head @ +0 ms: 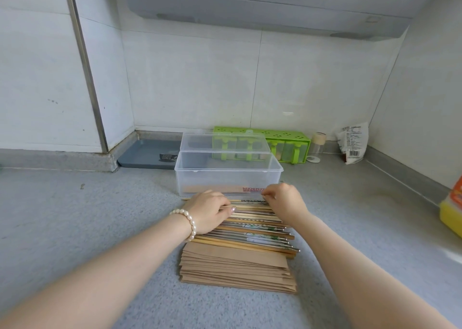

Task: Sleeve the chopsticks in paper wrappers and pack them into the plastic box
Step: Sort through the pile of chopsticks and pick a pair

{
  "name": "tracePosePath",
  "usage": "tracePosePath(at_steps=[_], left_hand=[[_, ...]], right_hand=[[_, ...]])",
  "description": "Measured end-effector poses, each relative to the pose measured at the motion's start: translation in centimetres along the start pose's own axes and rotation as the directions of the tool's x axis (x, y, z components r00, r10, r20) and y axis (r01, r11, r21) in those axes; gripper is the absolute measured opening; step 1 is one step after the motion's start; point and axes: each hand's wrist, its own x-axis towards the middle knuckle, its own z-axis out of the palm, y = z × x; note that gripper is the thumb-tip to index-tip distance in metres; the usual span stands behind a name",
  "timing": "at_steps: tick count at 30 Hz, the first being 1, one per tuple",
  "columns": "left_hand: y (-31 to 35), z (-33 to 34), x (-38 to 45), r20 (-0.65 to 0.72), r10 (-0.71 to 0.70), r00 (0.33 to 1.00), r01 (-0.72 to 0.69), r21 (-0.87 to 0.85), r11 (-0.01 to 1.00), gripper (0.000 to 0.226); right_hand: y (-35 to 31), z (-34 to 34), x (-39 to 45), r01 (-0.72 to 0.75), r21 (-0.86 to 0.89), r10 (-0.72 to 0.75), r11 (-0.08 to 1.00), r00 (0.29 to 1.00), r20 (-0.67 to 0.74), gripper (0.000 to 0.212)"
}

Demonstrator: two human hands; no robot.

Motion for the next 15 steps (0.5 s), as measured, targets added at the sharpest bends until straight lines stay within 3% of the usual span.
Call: tracePosePath(at_steps=[11, 15], left_hand=[[-0.2, -0.3, -0.6, -0.012, 0.046, 0.999, -0.047, -0.095, 0.994, 0.038], [-0.4, -0.3, -0.6, -0.011, 0.026, 1.0, -0.028, -0.148, 0.989, 0.035]], right_hand=[[0.0, 0.3, 2.4, -0.054, -0.037, 0.06, 0.998, 0.984, 0.171, 0.014], [0.0, -0.1, 2.7, -0.092, -0.006, 0.088, 0.996, 0.937, 0.337, 0.019]])
